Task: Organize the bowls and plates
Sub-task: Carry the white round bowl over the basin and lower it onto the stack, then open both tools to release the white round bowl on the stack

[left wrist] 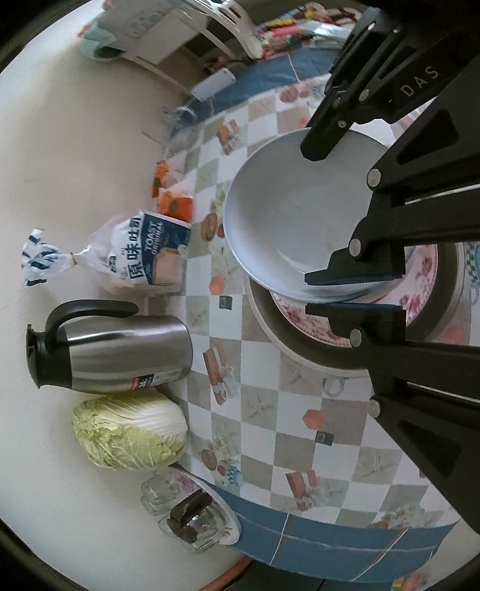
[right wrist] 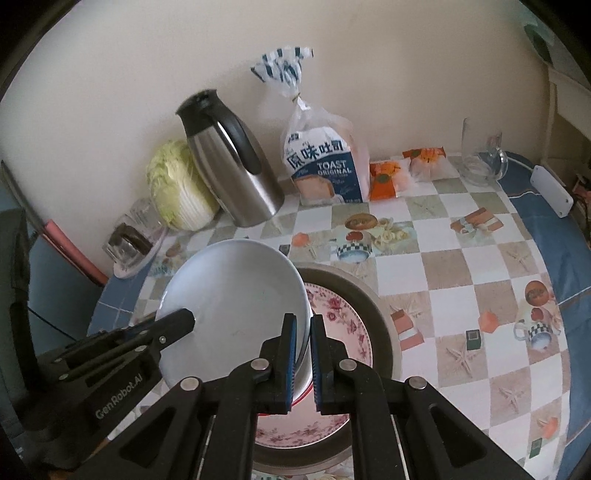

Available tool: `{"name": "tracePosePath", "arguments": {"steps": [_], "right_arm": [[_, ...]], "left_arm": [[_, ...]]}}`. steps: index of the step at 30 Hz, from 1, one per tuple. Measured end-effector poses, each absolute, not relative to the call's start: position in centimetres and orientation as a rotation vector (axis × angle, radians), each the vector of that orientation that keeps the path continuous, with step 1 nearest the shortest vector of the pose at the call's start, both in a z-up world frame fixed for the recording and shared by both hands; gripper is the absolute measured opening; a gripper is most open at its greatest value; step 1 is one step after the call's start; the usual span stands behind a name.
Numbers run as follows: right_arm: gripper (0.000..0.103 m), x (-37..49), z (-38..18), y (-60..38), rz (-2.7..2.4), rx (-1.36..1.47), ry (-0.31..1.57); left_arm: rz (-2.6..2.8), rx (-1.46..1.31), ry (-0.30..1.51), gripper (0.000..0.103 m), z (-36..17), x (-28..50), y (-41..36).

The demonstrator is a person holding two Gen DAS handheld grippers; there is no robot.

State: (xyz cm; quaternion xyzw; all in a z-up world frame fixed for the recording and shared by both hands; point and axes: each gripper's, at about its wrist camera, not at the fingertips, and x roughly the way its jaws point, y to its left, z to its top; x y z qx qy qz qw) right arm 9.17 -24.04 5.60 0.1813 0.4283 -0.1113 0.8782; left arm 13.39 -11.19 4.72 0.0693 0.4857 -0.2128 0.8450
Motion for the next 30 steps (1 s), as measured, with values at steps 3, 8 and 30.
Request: {"name": "tracePosePath", "arguments": {"steps": [3, 8, 30], "right_arm": [[0.008, 9.4, 5.3, -23.9, -0.240, 0.369, 0.904], [0.008, 9.5, 5.1, -23.8, -0.241, 0.363, 0.909], [0.073, 6.5, 6.9, -23.8, -0.268, 0.365, 0.843]], "left_arm": [[-0.450, 0.158, 1.039, 0.008, 4.3, 13.5, -11.3], [-0.438, 0.176, 1.046, 0.008, 3.9, 13.6, -11.3], [-0.361, -0.060, 1.005, 0.088, 4.9, 12.3, -5.3]]}}
